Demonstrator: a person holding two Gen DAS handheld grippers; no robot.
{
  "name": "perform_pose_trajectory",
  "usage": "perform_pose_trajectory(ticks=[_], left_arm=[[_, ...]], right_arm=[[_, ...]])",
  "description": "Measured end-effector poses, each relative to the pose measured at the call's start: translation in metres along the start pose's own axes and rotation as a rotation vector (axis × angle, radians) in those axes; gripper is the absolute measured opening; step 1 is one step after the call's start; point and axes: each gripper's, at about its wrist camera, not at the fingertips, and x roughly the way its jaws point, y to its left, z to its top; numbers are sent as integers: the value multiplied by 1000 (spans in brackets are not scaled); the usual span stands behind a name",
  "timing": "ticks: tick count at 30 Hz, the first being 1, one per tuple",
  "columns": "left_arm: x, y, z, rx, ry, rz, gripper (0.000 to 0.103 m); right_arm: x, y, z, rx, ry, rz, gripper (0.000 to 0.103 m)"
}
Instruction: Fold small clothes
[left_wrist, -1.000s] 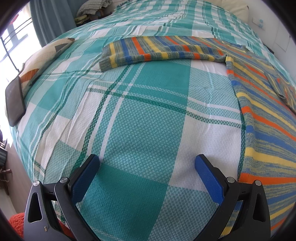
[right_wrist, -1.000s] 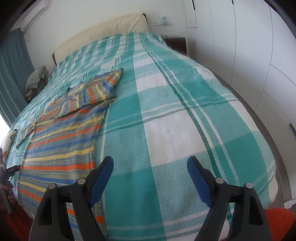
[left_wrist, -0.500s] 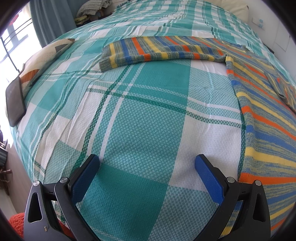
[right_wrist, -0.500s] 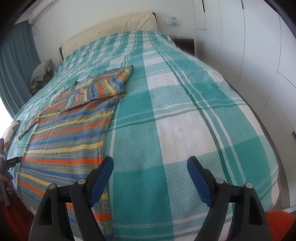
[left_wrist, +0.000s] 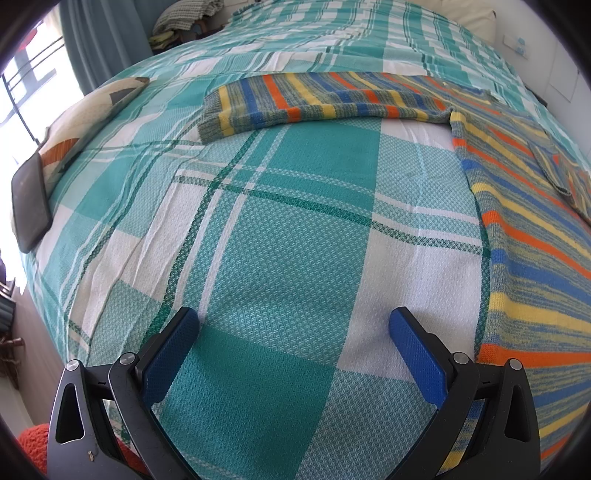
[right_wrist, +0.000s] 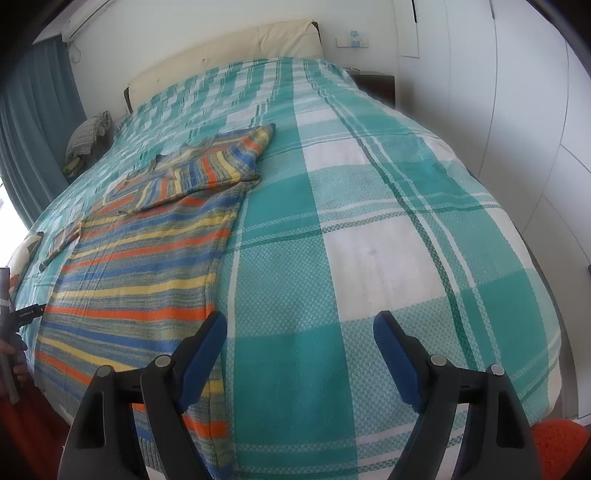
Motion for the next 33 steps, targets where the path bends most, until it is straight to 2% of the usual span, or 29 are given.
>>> perform_pose_trajectory(ticks=[16, 20, 22, 24, 25, 28, 30, 33], left_arm=[[0, 0, -1, -2, 1, -2, 103], [-6, 9, 7, -22, 53, -41, 102], [-19, 32, 15, -128, 28, -132, 102], [-26, 65, 28, -282, -33, -255, 102], [-24, 81, 37, -358, -42, -287, 102], [-5, 117, 73, -515, -34, -318, 101], [10, 127, 96, -550, -29, -314, 101], [41, 123, 126, -553, 39, -313, 98]], right_arm=[[-3, 2, -1, -3, -11, 4, 81], [-2, 3, -1, -6, -6, 6, 81], [-3, 4, -1, -9, -8, 8, 81], [-4, 4, -1, -10, -14, 8, 81], [-5, 3, -1, -8, -16, 10, 81], [-1, 1, -1, -2, -2, 17, 81], [2, 1, -2, 1, 13, 16, 81], [3, 1, -2, 1, 15, 15, 81]])
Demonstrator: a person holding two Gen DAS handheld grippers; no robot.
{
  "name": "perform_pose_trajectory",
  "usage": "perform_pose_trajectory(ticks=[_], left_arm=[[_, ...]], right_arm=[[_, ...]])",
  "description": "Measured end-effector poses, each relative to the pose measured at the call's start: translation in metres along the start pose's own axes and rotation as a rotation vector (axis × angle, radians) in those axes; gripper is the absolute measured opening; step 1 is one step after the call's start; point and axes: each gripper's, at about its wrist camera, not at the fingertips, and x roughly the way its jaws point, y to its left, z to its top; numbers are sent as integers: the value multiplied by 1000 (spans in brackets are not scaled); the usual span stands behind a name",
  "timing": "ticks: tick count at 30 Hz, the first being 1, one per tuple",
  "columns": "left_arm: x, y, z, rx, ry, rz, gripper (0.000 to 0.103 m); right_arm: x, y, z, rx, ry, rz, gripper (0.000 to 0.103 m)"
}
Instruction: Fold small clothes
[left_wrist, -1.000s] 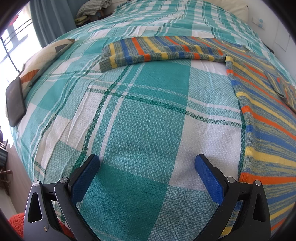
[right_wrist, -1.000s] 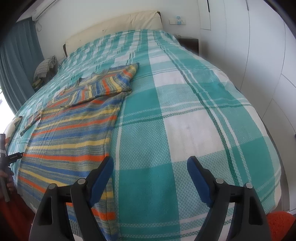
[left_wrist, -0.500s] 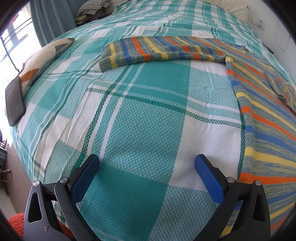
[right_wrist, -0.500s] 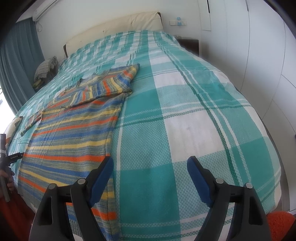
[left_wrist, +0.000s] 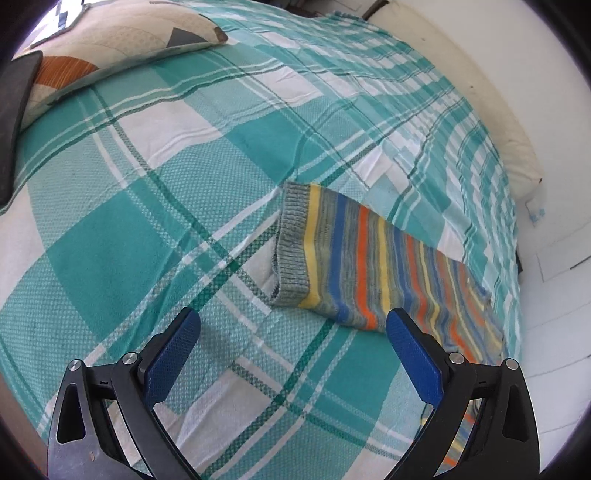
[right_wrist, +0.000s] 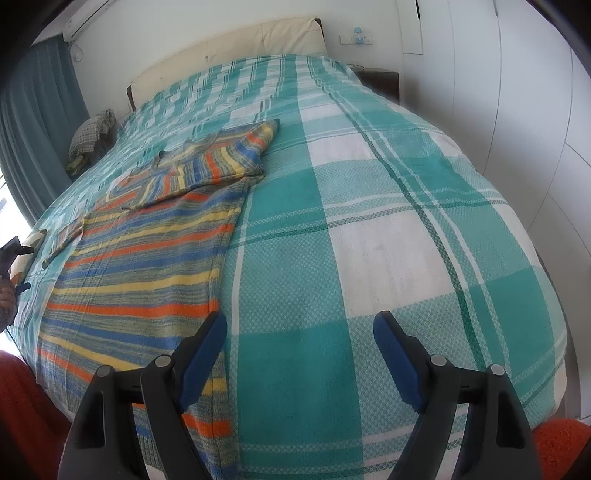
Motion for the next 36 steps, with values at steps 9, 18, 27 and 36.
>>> perform_pose_trajectory(ticks=[9, 18, 27, 36], left_arm=[[26, -45, 3, 154, -38, 190, 4], [-35, -254, -30, 625, -208, -12, 4], [60, -368, -165, 954, -32, 119, 70], [-3, -273, -147, 746, -78, -75, 94]], right_arm=[[6, 2, -2, -13, 25, 2, 81], [10, -2, -1, 16, 33, 53, 81], [4, -10, 2, 60, 14, 71, 81], [3, -20, 3, 115, 10, 90, 81]])
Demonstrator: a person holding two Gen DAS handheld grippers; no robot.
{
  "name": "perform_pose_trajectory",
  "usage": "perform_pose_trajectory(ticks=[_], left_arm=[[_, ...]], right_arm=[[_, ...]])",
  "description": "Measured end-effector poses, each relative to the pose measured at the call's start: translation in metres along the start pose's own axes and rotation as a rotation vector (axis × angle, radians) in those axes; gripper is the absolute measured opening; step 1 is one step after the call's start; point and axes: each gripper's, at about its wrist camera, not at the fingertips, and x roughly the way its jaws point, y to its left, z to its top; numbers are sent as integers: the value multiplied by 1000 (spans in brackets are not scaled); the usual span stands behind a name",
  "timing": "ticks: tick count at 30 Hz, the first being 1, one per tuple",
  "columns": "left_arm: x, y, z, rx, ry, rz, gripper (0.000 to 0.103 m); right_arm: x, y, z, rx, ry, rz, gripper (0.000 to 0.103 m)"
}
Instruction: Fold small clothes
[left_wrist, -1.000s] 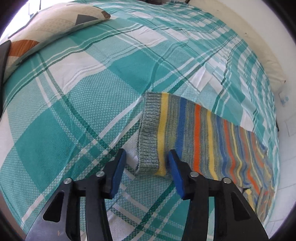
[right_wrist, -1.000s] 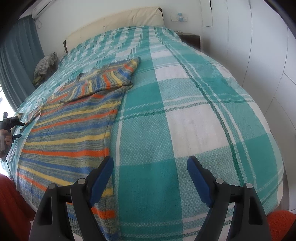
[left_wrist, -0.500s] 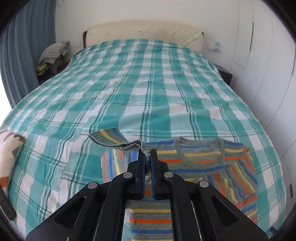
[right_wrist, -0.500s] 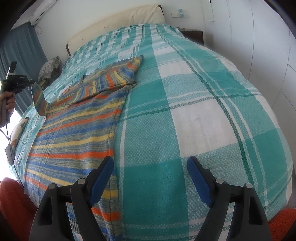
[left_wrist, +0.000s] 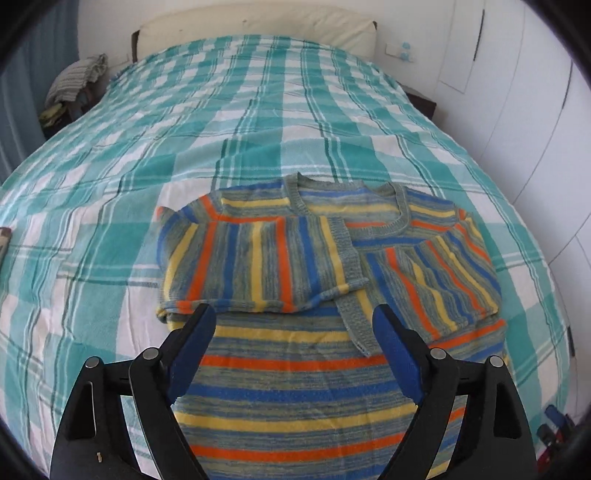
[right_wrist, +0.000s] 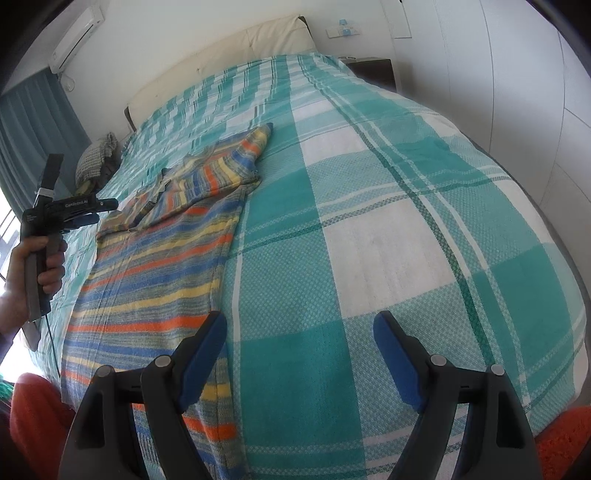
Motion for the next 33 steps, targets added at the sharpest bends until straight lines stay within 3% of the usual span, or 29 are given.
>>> perform_pose_trajectory(ticks=[2, 5, 10, 13, 18, 21, 24, 27, 29, 33], left_arm=[[-9, 46, 10, -136, -28, 42, 94], [-2, 92, 23, -271, -9, 103, 94], [39, 81, 18, -168, 39, 173, 94], [86, 84, -11, -139, 230, 257, 93], [61, 93, -45, -131, 224, 189, 94], [26, 104, -65, -80, 182, 192, 94], [-2, 125, -93, -118, 156, 189, 94], [-16, 148, -130, -195, 120, 199, 94], [-16, 159, -144, -247, 131, 232, 94], [-21, 164, -138, -241, 87, 197, 95]], right_arm=[[2, -1, 0, 11, 4, 9, 81], [3, 0, 0, 9, 7, 18, 81], [5, 3, -2, -5, 16, 9, 81], [3, 2, -2, -6, 12, -1, 81], [-9, 3, 11, 25, 36, -5, 81], [-18, 38, 45, -3, 113, 124, 81], [-12, 97, 93, 17, 181, 391, 81], [27, 148, 135, 105, 214, 572, 81], [71, 173, 153, 152, 231, 584, 79], [180, 209, 167, 228, 374, 539, 56]])
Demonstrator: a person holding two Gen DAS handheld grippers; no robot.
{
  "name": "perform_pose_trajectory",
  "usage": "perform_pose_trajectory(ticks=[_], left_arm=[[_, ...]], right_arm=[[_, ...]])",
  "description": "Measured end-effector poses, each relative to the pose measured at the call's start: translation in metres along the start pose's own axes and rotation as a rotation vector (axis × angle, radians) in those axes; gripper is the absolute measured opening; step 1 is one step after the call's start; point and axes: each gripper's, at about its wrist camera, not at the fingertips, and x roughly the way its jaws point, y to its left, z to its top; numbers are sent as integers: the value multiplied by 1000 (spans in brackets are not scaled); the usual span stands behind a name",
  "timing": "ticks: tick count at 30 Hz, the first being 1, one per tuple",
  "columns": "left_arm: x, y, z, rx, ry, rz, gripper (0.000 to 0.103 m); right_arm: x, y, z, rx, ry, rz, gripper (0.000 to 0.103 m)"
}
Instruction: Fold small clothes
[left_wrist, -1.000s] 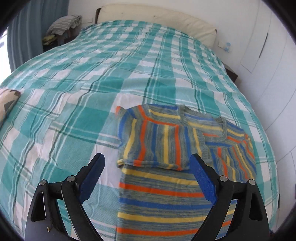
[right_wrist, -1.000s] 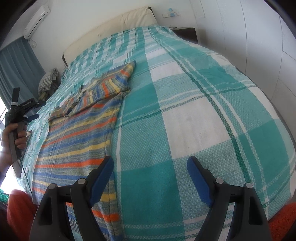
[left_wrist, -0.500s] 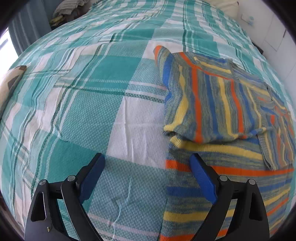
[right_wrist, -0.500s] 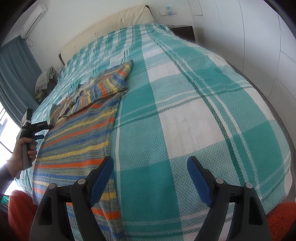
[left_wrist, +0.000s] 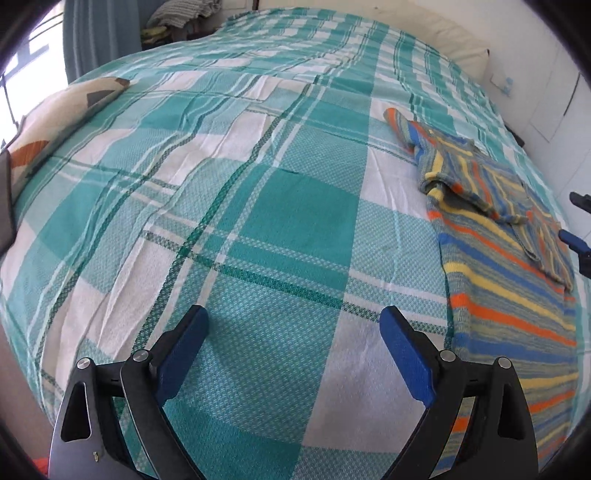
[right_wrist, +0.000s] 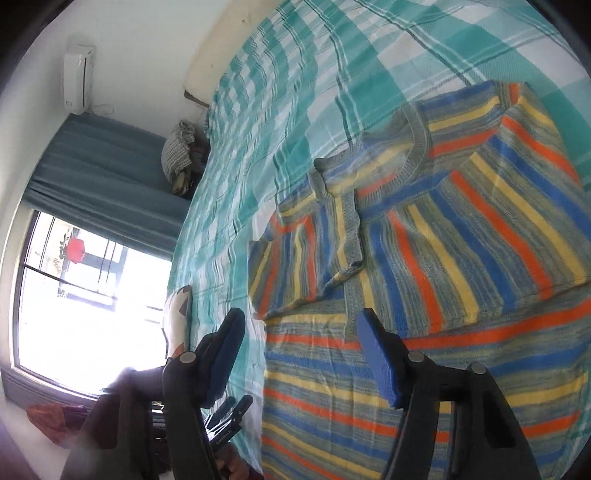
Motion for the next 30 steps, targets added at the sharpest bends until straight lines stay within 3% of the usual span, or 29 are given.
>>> perform_pose_trajectory(ticks=[1, 6, 8, 9, 11, 15, 17, 20, 23, 25, 27, 30], left_arm=[[4, 1, 0, 7, 12, 23, 95], [9, 6, 4, -17, 14, 6, 98], [11, 5, 4, -12, 11, 12, 99], [12, 4, 4, -7, 10, 18, 99], [11, 4, 3, -2, 7, 24, 99], [12, 4, 4, -11, 7, 23, 100], [14, 2, 4, -4, 5, 35, 101], [15, -3, 1, 23, -1, 63, 101], [13, -2, -2, 27, -1, 63, 102], [11, -1, -3, 25, -2, 58, 102], [8, -1, -3, 21, -3, 49, 101], [-1, -4, -4, 18, -5, 12, 101]], right_arm=[[19, -6, 8, 28, 18, -12, 50], [77, -22, 24, 108, 42, -117, 48], [91, -27, 28, 135, 42, -131, 26], [93, -27, 29, 136, 34, -155, 5], [84, -19, 28, 88, -34, -213, 4], [25, 27, -5, -168, -237, -219, 4], [24, 26, -23, -199, -221, -291, 4], [46, -7, -37, -137, -108, -411, 10], [35, -27, -47, -96, -151, -373, 14], [20, -22, -50, -118, -170, -373, 34], [2, -13, -53, -166, -194, -365, 43], [-33, 2, -63, -259, -231, -355, 43]])
